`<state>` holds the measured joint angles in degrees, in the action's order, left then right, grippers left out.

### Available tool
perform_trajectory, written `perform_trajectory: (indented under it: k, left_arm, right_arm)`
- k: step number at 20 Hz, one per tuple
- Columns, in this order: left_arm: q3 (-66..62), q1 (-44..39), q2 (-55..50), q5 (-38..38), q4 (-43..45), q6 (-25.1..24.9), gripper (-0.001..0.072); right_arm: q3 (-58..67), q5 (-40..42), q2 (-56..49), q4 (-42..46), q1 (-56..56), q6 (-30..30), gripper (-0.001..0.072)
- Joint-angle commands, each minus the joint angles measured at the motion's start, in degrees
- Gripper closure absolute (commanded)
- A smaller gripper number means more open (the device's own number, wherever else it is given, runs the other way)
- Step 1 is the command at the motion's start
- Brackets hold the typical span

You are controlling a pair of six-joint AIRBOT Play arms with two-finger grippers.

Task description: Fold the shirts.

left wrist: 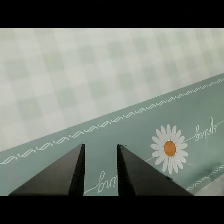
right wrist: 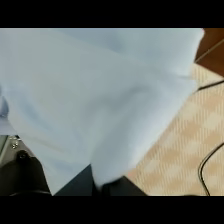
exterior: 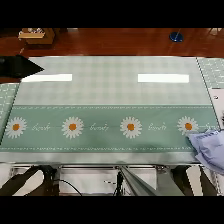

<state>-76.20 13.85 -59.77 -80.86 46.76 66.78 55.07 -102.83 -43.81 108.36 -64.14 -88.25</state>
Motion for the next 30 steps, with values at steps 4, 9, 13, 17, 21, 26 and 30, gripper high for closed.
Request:
perform_trajectory:
  k: [4, 9, 13, 17, 21, 26, 30]
  left_arm:
    - [0.0, 0.1, 0.0, 2.4, 0.0, -0.3, 0.0437]
    - [0.0, 0.1, -0.1, 6.4, 1.9, -0.3, 0.0437]
    - [0.1, 0.0, -1.4, 7.4, 4.3, -0.3, 0.0097]
    - [0.1, -2.2, -6.9, 8.8, 8.4, -0.3, 0.0049]
    - [0.1, -10.0, -13.1, 8.9, 19.3, 5.0, 0.0049]
    - [0.1, -20.7, -15.5, 12.9, 40.8, 17.6, 0.0049]
    - [0.1, -23.3, -16.4, 14.2, 40.3, 17.5, 0.0049]
  right_arm:
    - [-13.4, 0.7, 0.1, 13.5, -2.2, 3.4, 0.0542]
    - [-14.2, 12.6, 0.1, 14.3, -2.1, 3.5, 0.0129]
    - [-7.8, 30.3, -2.4, -22.7, 1.7, 6.4, 0.0169]
    - [5.2, 32.1, -14.5, -37.2, 24.3, 7.6, 0.0170]
    - [12.0, 29.6, -24.9, -28.4, 47.9, 7.5, 0.0167]
    - [12.2, 30.3, -29.9, -23.3, 61.2, 7.3, 0.0163]
    - [12.2, 34.7, -30.0, -23.4, 63.3, 5.9, 0.0163]
